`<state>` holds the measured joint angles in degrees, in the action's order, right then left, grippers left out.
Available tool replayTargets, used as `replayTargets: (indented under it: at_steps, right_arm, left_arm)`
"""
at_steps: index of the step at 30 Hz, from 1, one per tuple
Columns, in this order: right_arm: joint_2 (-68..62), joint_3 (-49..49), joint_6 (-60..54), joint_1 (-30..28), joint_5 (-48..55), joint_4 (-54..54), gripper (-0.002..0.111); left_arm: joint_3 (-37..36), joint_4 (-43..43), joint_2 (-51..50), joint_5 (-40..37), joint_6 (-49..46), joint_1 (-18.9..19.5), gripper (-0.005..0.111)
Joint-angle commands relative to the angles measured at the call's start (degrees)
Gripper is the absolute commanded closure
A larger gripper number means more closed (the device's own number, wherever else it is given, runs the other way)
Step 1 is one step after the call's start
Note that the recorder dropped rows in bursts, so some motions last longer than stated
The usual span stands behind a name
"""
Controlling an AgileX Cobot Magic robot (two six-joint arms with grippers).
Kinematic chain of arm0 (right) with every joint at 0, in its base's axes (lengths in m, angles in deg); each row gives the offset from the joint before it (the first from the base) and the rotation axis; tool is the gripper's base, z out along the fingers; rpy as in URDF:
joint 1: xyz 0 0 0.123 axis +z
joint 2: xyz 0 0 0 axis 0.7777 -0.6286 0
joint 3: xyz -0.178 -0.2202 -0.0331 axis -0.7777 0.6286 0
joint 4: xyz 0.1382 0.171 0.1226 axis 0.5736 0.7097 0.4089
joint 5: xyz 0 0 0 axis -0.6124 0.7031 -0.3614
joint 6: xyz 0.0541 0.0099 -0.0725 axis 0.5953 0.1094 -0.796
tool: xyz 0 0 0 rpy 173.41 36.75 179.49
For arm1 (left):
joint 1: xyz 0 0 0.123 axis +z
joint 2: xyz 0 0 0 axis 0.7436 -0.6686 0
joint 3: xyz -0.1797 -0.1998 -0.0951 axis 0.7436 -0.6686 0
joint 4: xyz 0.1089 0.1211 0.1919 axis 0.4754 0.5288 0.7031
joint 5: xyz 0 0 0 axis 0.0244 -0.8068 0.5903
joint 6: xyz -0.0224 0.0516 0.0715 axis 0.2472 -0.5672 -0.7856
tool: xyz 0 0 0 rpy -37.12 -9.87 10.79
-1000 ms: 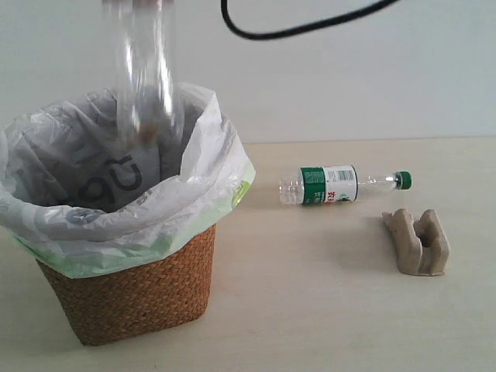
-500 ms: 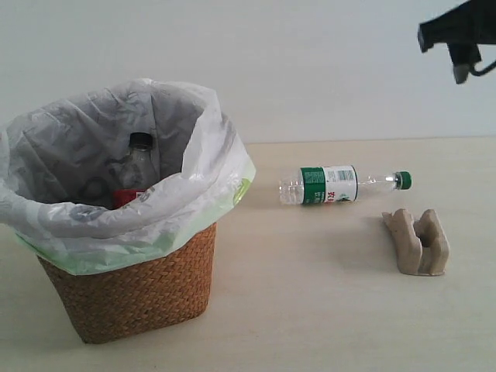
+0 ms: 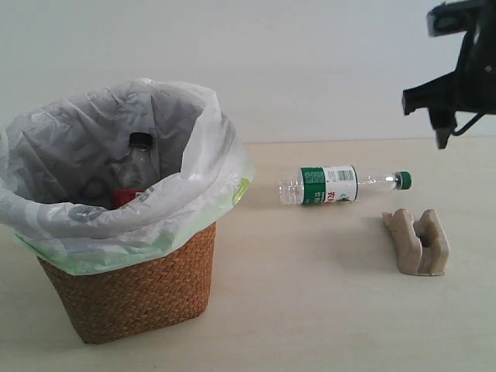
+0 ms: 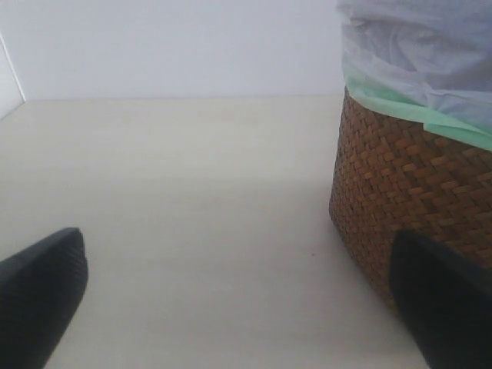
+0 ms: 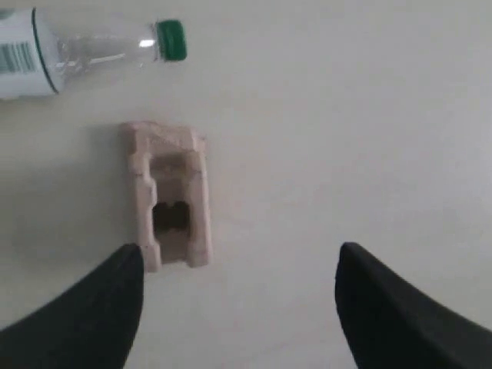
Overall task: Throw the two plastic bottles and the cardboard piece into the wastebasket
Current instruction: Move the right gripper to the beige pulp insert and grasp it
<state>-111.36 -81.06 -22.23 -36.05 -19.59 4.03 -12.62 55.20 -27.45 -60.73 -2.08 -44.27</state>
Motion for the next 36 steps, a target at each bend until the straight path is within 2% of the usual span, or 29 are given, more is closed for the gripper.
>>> replayTargets:
  at_steps: [1,7,13,22,36]
  right_arm:
    - [-5.6,1.8,-2.8,-0.3,-2.5,6.2,0.045]
    - [-11.2,7.0,-2.8,-0.7,-12.6,8.2,0.045]
    - [-11.7,11.0,-3.1,-3.7,-19.3,10.1,0.045]
    - [-12.2,11.5,-6.6,-4.6,-22.4,14.3,0.045]
    - [-15.9,11.5,-6.8,-4.7,-25.8,14.2,0.045]
  left_arm:
    - [0.2,-0.1,0.2,0.4,0.5,-0.4,-0.001]
    - [0.2,-0.1,0.2,0.4,0.5,-0.4,-0.001]
    - [0.2,-0.1,0.2,0.4,0.5,-0.4,-0.001]
    - [0.2,-0.1,0.2,0.4,0.5,-0.4,-0.001]
    - [0.2,-0.1,0.2,0.4,0.5,-0.4,-0.001]
